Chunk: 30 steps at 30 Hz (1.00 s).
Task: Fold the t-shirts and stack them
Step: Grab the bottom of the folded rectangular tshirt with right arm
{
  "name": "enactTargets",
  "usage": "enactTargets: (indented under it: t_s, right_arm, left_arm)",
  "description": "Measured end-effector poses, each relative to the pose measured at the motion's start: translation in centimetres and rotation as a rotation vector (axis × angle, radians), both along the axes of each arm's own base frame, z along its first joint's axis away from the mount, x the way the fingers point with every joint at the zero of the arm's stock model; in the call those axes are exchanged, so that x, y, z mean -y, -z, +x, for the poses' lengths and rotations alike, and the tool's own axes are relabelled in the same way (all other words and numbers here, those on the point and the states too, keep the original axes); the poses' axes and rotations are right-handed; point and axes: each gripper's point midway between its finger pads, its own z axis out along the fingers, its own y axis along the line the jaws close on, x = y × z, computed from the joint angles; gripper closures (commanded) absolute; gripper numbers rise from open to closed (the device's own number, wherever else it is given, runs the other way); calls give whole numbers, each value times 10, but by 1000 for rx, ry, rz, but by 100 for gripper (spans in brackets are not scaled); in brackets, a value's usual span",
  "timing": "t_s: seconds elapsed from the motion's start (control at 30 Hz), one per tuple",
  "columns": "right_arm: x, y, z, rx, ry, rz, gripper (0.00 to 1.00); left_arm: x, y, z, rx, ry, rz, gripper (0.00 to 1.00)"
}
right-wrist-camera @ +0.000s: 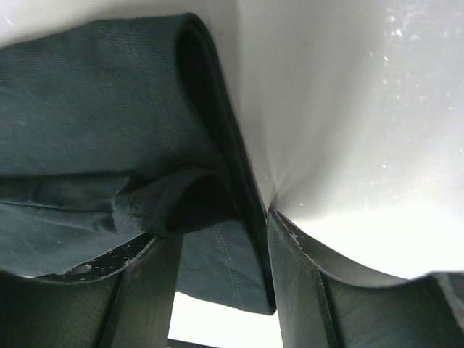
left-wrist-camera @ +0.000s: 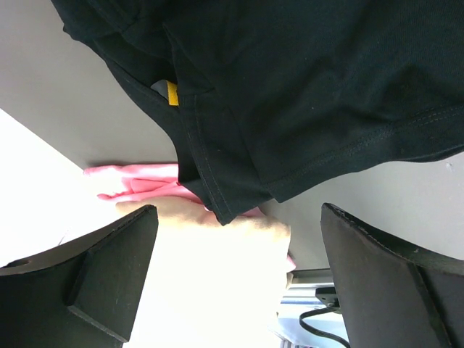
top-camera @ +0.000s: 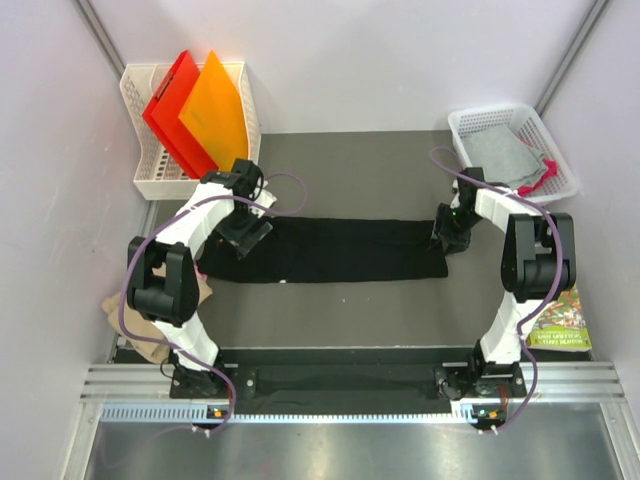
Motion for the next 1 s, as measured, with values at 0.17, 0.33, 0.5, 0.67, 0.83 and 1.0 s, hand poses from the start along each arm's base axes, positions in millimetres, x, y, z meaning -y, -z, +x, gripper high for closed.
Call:
enactTargets:
  t_s: [0.17,0.33,0.5,0.67,0.83,1.0]
  right_arm:
    - [-6,1,3,14,3,39,57]
    - [-17,1,6,29,11,95,81]
    - [-21,4,5,32,18,105,100]
    - [-15,2,3,31,29,81,100]
    - [12,-15,-5,32,81,29,100]
    - [60,-41,-11,74,198,-31,100]
  left_arm:
    - [-1,-1,-1,-1,0,3,1]
    - [-1,-2,-1,1,-1,3,1]
    - [-1,-2,-1,-1,-1,4,1]
    - [-2,-2,-1,1,3,12,1]
    - [-3,-2,0,-1,13,18,1]
    - [-4,-3,0,-3,24,20,1]
